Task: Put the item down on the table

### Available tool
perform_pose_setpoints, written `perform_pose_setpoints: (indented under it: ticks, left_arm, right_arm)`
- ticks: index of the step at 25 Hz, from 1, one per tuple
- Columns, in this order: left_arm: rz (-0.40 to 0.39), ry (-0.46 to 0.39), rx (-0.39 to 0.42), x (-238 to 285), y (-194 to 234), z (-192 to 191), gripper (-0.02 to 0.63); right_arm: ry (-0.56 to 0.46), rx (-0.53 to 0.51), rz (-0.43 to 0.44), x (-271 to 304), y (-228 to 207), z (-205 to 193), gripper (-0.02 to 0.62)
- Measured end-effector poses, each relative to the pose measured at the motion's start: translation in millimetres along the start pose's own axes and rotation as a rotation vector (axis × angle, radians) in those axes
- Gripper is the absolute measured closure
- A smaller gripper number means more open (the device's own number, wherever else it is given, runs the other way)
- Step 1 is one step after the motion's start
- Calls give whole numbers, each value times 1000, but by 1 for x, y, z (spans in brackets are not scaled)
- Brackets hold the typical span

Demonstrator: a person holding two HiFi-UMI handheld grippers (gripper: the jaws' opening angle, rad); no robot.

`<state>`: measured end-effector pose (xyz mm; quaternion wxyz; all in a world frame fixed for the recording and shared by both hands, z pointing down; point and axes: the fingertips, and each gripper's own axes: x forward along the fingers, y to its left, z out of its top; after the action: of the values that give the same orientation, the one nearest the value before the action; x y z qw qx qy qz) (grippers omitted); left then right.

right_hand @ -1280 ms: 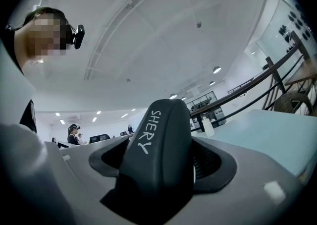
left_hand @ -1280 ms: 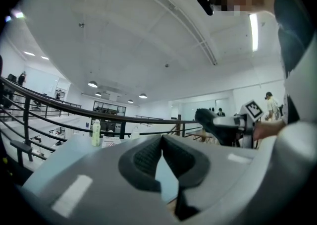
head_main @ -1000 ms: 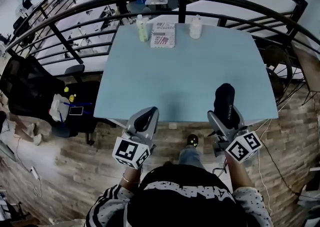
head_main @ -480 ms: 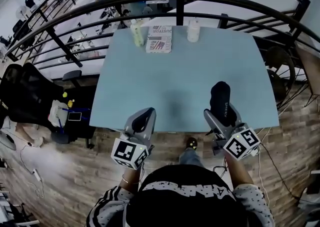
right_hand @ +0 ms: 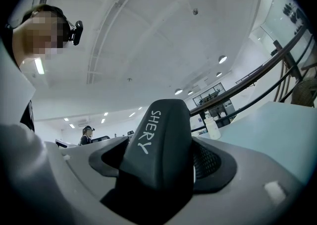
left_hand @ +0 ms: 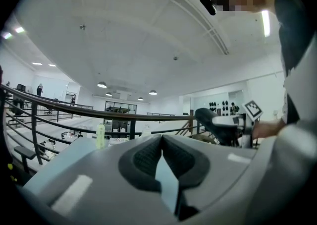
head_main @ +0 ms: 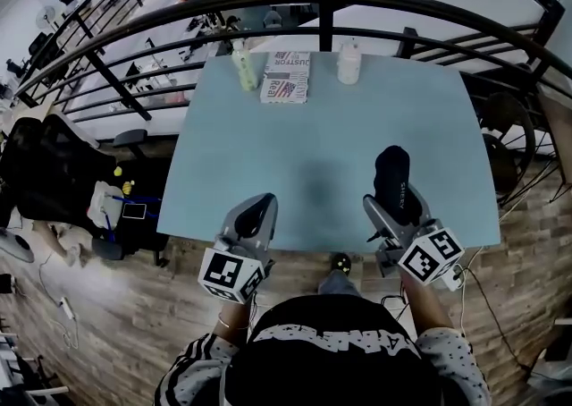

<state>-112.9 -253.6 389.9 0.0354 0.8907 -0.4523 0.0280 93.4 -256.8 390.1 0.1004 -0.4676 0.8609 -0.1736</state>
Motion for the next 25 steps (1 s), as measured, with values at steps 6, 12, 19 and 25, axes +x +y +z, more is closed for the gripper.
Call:
perform_pose_setpoints:
  ticks: [6,12,19,25]
  left_arm:
    - [27,10,2,29,-2,0,606]
    - [64,11,5,52,-2,1,606]
    - [117,19,4,75,-1,2,606]
    - [146,10,13,96,-2,2,606]
  right_arm:
    - [21,9,25,17,-30,6,202]
    - [46,13,52,31,-57,11,202]
    - [68,16,95,51,-83,16,202]
    - [83,20,119,63,-107,17,202]
